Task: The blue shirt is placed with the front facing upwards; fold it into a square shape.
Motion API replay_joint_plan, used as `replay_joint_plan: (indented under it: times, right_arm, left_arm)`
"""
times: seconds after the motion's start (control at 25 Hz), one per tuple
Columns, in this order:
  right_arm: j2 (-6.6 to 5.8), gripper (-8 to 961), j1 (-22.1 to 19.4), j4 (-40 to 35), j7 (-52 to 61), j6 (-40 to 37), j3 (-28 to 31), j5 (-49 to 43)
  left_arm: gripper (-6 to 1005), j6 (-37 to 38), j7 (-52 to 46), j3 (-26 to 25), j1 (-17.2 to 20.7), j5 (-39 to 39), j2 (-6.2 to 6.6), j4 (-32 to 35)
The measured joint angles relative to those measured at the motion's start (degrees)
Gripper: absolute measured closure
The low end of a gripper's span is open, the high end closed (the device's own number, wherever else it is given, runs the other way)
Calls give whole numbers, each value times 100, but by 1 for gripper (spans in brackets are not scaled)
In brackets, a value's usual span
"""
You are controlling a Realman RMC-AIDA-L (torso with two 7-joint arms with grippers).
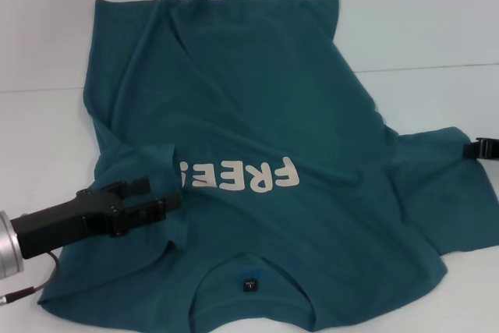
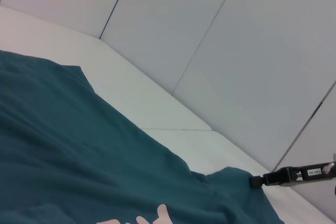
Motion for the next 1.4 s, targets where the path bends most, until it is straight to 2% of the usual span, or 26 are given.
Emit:
replay_joint_plan:
  times: [0.4, 0.88, 1.2, 1.4]
  right_arm:
    - [-21, 926, 8, -297, 0, -133, 8, 0]
    - [-24, 923, 212, -614, 0, -296, -35, -16]
    - [-30, 921, 274, -861, -5, -644, -44, -5]
    - [26, 920, 364, -929, -111, -881, -68, -1]
  left_arm:
    - [111, -11, -20, 11, -18, 0, -1, -31]
    - [111, -28, -32, 11, -27, 0, -2, -40]
    - [111, -33, -43, 8, -38, -11, -12, -40]
    - [111, -31, -45, 4, -45, -14, -17, -95]
